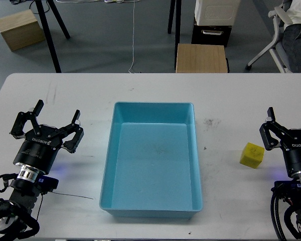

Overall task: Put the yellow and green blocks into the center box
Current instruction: 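Raise the right gripper and move it above the yellow cube, then lower the right gripper onto the yellow cube and close it, then lift the yellow cube and carry it over the blue tray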

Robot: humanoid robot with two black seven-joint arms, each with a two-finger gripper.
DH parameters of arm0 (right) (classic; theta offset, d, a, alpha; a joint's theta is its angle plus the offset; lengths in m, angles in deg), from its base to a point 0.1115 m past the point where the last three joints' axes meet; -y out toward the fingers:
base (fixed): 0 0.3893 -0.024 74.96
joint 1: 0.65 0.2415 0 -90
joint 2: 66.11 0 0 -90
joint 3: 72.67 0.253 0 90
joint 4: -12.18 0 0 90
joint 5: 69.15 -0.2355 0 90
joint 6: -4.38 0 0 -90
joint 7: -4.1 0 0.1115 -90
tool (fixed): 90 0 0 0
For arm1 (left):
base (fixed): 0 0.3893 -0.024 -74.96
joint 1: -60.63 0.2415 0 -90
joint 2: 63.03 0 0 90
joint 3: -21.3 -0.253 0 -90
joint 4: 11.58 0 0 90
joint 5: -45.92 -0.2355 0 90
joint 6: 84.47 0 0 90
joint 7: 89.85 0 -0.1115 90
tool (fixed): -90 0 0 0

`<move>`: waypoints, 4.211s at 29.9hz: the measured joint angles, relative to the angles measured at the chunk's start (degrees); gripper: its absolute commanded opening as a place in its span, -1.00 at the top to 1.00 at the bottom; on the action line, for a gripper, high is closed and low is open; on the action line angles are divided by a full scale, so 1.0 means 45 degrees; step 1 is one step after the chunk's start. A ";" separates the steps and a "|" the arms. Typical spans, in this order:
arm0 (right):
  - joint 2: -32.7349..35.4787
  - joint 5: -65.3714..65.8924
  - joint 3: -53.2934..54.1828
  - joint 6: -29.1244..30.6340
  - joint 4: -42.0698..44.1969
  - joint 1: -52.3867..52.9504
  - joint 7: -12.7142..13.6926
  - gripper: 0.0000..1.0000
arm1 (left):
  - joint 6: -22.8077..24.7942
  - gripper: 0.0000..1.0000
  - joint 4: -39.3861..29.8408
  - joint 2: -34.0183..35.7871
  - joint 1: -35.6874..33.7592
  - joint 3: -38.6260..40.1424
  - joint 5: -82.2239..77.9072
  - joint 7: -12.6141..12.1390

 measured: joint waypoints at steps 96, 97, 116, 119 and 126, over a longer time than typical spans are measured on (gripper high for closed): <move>0.9942 2.9640 -2.0466 0.1135 0.4634 1.6452 -0.4908 0.22 | 0.0000 -1.00 0.0392 0.0040 -0.0030 0.0254 -0.0017 -0.0001; 0.9942 2.9638 -2.0467 0.1188 0.4621 1.6472 -0.4909 0.38 | 0.0000 -1.00 0.0392 0.0040 -0.0029 0.0253 -0.0017 -0.0001; 0.8975 2.8656 -2.0587 0.1209 0.3397 2.1773 -0.4909 0.81 | 0.0000 -1.00 0.0424 0.0079 -0.0020 0.0253 0.0000 0.0001; 0.8235 2.8224 -2.1297 0.1217 0.3190 2.2535 -0.4909 0.81 | 0.0000 -1.00 0.0433 0.0080 -0.0020 0.0253 0.0003 0.0001; 0.6001 2.8093 -2.2624 0.1229 0.3258 2.2940 -0.4909 0.81 | 0.0000 -1.00 0.0472 0.0100 -0.0023 0.0373 0.0003 0.0000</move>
